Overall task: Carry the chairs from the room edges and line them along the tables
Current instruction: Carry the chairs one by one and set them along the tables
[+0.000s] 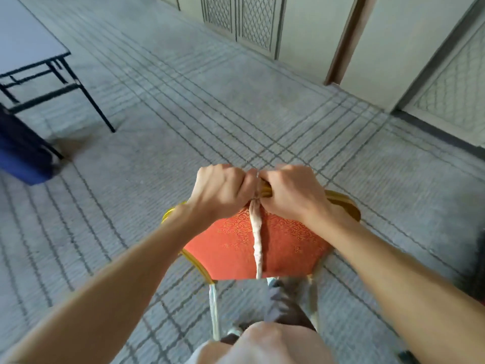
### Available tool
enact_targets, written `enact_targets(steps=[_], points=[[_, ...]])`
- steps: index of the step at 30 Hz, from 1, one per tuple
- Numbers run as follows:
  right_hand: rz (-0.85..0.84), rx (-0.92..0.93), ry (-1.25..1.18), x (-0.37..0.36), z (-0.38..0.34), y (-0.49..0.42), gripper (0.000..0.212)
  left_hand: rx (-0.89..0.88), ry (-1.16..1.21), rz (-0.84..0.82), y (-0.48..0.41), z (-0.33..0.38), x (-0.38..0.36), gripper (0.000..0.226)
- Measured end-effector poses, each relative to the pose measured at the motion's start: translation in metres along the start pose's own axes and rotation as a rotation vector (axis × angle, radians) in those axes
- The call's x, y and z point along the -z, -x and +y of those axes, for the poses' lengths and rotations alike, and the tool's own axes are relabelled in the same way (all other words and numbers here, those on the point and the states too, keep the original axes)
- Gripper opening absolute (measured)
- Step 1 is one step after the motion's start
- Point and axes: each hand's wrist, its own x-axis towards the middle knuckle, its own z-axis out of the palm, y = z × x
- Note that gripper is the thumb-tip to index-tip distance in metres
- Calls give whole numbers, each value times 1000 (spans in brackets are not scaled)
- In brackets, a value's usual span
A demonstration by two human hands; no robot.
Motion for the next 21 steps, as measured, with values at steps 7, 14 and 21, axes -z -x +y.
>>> enact_targets(steps=[7, 14, 21], points=[[2, 151, -99, -64, 84, -96, 13, 138, -169, 75, -82, -36, -43, 64], [-159, 271, -144, -116, 163, -187, 13, 437, -207, 1, -173, -68, -101, 67], [-124, 248, -224, -136, 194, -271, 18, 661, -87, 5, -243, -101, -102, 50]])
